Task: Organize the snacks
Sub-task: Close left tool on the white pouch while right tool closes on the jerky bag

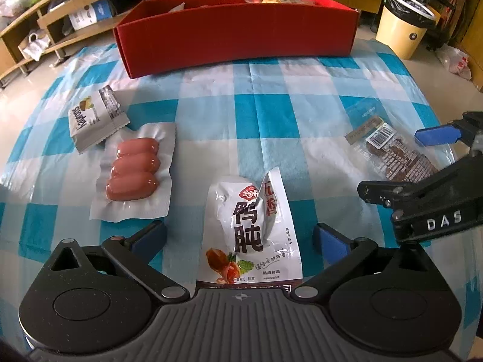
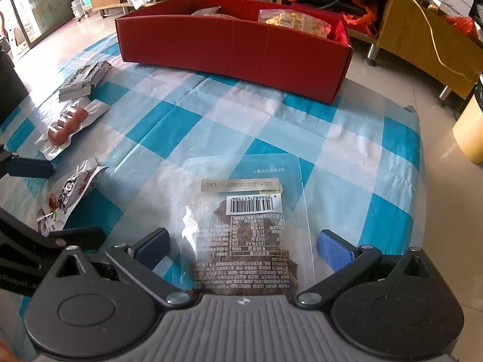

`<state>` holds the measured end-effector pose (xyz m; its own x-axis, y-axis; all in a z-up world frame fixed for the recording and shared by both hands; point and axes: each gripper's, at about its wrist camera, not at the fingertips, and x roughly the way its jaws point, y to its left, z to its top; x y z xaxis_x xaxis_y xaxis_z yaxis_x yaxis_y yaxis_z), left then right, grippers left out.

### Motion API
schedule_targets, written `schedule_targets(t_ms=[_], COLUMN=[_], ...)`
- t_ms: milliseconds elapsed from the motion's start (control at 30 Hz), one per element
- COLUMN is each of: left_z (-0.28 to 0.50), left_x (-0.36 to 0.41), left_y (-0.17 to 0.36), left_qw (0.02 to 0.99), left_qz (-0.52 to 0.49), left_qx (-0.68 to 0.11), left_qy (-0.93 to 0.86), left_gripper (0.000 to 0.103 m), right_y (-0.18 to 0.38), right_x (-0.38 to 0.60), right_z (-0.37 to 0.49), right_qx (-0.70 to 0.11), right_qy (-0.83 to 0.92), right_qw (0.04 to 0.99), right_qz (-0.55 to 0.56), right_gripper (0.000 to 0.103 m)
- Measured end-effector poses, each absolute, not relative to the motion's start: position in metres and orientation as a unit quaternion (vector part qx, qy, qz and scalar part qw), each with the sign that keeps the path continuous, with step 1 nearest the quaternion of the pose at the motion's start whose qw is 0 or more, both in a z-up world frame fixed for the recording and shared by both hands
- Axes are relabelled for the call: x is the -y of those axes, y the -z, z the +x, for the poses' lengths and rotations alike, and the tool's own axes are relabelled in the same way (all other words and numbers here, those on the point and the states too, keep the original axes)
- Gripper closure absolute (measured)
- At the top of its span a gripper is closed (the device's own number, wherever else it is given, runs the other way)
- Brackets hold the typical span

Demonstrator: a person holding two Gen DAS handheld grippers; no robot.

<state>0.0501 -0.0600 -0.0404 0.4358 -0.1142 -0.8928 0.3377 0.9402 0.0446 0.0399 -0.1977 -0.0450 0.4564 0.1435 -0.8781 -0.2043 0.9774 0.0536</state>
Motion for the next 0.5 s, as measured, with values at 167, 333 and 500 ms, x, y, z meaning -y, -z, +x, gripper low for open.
schedule_targets(t_ms=[167, 333, 500], left_z=[0.0516, 0.0524, 0.0534], left_x=[0.0621, 0.0632, 0.0635], left_y=[0.0408, 0.0407, 0.0340], left_qw=[0.840, 0.841, 0.844], left_qz=[0.111, 0.109, 0.108], left_qx=[-0.513, -0.513, -0.510], left_qy=[0.135, 0.134, 0.127], left_gripper=[0.000, 0.000, 0.020], right_y=[0.0444, 0.0409, 0.0406], right_x=[0.1984, 0.2004, 0.2017], right_z=[0.0410, 0.0381, 0.0368], right_qx=[-0.515, -0.511, -0.511], right_qy=[-0.101, -0.094, -0.093], right_qw=[0.851, 0.854, 0.854], right_qz=[-0.028, -0.026, -0.023], right_gripper=[0.003, 0.012, 0.013])
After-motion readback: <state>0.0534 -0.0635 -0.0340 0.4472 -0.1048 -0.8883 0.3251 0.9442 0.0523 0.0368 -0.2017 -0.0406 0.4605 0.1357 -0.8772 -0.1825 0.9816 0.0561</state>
